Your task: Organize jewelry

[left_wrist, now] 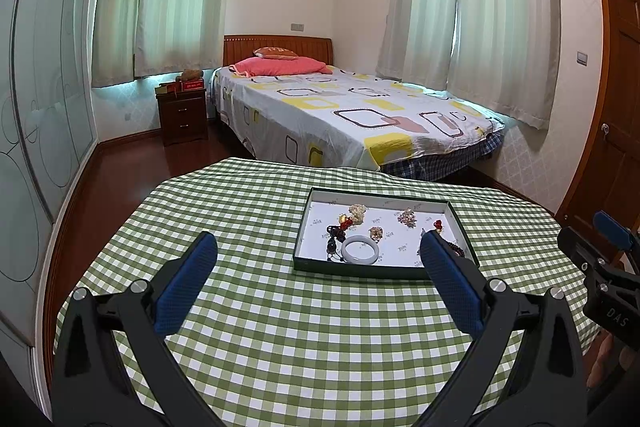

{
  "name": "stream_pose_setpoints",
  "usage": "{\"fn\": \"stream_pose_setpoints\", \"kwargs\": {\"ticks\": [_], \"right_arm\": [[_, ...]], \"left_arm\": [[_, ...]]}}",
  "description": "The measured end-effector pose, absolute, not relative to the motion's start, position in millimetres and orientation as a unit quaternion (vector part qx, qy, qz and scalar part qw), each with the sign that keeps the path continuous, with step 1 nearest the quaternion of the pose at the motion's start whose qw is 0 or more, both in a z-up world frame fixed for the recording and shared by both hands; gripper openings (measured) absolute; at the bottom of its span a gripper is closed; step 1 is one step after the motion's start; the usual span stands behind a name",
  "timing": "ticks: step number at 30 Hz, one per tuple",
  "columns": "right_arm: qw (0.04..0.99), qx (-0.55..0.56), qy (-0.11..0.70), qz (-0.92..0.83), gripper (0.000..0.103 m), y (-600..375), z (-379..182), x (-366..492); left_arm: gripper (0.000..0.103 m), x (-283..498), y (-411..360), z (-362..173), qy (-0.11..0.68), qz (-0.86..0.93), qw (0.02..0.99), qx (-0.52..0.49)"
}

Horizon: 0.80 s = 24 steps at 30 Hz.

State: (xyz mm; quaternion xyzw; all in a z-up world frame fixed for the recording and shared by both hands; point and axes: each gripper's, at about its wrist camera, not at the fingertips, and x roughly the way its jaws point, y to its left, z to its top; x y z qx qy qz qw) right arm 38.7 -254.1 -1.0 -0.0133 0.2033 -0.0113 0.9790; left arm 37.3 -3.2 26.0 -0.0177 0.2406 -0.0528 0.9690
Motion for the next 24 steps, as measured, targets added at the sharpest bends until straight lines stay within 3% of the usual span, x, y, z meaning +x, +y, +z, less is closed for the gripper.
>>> {"fn": "stream_pose_setpoints", "kwargs": {"ticks": [24], "right_arm": [[0.978,-0.011,0.207,-0.01,0.085,-253.5,-5.4,40.7]], "left_arm": [[0.099,40.4,4.1,22.6,0.251,-0.037,0.967,-0.029]]}}
